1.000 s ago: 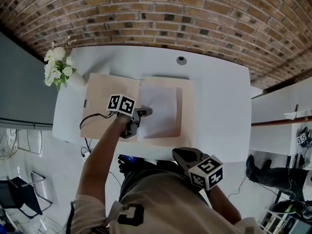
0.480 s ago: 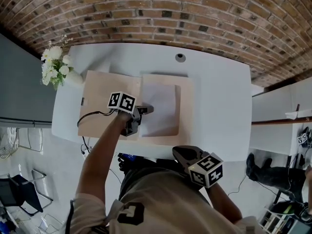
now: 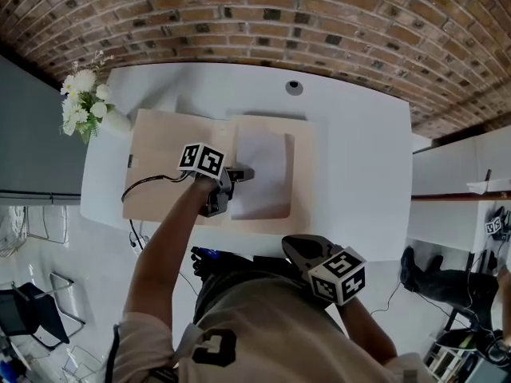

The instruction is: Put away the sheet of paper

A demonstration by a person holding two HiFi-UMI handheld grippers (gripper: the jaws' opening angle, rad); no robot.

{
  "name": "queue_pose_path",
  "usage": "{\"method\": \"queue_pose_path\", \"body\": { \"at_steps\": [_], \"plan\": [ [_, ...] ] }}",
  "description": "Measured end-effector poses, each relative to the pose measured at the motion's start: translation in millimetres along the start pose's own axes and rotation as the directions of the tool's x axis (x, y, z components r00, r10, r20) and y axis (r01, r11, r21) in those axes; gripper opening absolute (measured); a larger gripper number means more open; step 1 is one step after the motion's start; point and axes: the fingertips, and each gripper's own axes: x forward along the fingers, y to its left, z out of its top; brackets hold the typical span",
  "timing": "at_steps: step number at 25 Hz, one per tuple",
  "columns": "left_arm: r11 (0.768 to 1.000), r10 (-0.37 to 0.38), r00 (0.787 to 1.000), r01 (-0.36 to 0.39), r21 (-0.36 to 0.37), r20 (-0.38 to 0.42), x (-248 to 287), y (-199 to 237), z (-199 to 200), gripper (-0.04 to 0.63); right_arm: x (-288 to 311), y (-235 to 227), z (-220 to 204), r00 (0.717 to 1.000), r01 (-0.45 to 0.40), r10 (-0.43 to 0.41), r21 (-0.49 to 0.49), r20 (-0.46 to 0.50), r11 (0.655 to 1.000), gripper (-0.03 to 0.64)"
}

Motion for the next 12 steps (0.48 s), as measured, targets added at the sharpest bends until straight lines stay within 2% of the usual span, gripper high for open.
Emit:
{"method": "queue_pose_path", "body": {
  "at_steps": [12],
  "plan": [
    [1.0, -0.01, 1.0, 0.01, -0.008, -0.021, 8.0, 0.7, -0.2, 0.014, 3.7, -1.4, -0.7, 1.0, 0.003, -0.003, 0.006, -0.016, 1.0, 0.023]
  ]
}}
